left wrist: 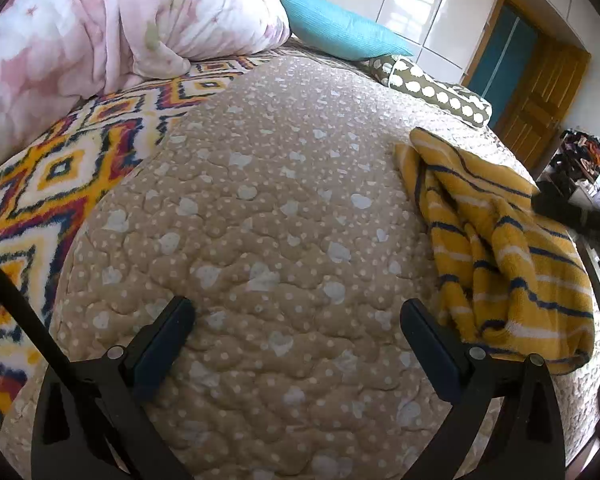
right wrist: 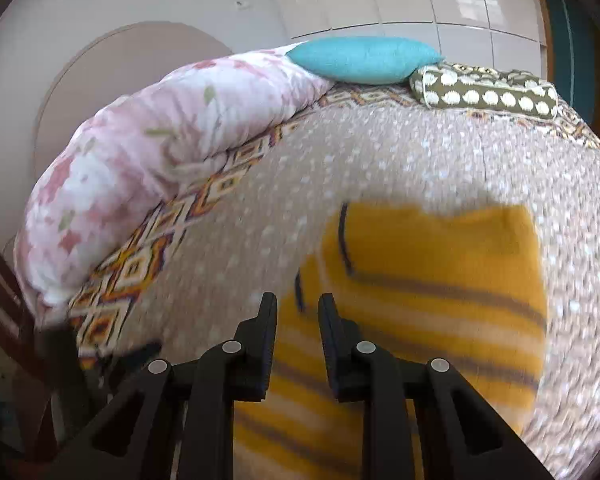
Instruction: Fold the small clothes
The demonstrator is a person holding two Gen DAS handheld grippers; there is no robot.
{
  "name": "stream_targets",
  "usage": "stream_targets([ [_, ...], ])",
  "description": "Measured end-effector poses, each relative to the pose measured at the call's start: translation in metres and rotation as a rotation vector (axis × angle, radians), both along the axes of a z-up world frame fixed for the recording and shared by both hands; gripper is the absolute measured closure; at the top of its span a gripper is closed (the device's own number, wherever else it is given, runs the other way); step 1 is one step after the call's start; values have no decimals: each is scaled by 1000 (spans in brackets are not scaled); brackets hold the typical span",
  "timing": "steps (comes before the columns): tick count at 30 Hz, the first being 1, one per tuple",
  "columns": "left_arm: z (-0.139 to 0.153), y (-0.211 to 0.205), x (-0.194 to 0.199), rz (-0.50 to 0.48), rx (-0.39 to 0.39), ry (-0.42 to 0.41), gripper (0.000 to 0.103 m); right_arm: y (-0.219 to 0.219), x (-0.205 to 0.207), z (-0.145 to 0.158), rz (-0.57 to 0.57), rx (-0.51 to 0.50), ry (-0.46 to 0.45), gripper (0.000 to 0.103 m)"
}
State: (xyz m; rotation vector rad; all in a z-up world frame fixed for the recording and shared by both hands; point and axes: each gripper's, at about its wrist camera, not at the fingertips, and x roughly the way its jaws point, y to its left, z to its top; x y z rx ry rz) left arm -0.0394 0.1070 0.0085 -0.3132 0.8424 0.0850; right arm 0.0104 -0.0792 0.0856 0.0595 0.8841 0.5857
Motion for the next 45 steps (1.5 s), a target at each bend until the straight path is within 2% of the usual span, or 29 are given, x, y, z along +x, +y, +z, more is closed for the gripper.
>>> stream_targets([
  [4, 0, 0, 0, 0, 1, 2, 1, 21, -11, -41, 48, -74, 51, 79],
  [6, 1, 0, 0, 0, 1, 2, 1, 29, -13, -43, 65, -109, 12, 79],
  [8, 1, 0, 0, 0, 3, 3, 1, 26, -11, -38, 63, -100, 28, 79],
  [12, 0, 0, 0, 1, 4, 2, 1, -18, -23, -10, -28, 21, -10, 80],
  [14, 0, 0, 0, 1, 5, 3, 1, -40, -36, -4, -77, 31, -26, 80],
  [17, 1, 0, -1, 1, 6, 3, 1, -70, -58, -20, -123, -9, 0, 79],
  [19, 1, 0, -2, 3, 13, 5, 1, -86, -75, -36, -133, -4, 50, 79],
  [21, 1, -1, -3, 6, 25, 7, 1, -98, -93, -41, -146, 18, 55, 79],
  [23, 2, -4, -4, 12, 49, 15, 1, -109, -114, -39, -172, 21, 54, 79],
  [26, 2, -10, -3, 18, 94, 40, 1, -120, -135, -38, -214, 5, 51, 73],
  [30, 7, -21, -1, 20, 160, 121, 1, -137, -150, -33, -255, 21, 48, 73],
  [31, 13, -23, -5, 27, 144, 116, 1, -142, -153, -31, -271, 30, 47, 72],
  [33, 31, -29, -19, 27, 69, 58, 1, -150, -158, -28, -298, 40, 39, 68],
  [35, 51, -42, -31, 13, 33, -11, 1, -158, -160, -28, -319, 47, 40, 65],
  [37, 66, -64, -35, -31, 73, -61, 1, -162, -160, -31, -333, 49, 50, 65],
  [39, 70, -87, -29, -94, 135, -67, 1, -163, -162, -33, -338, 50, 56, 65],
  [42, 54, -112, -10, -174, 216, -5, 1, -159, -165, -36, -334, 37, 56, 65],
  [44, 32, -117, 4, -170, 265, 69, 1, -157, -167, -37, -331, 20, 53, 65],
  [45, 24, -111, 8, -150, 248, 94, 1, -158, -167, -37, -333, 13, 53, 65],
])
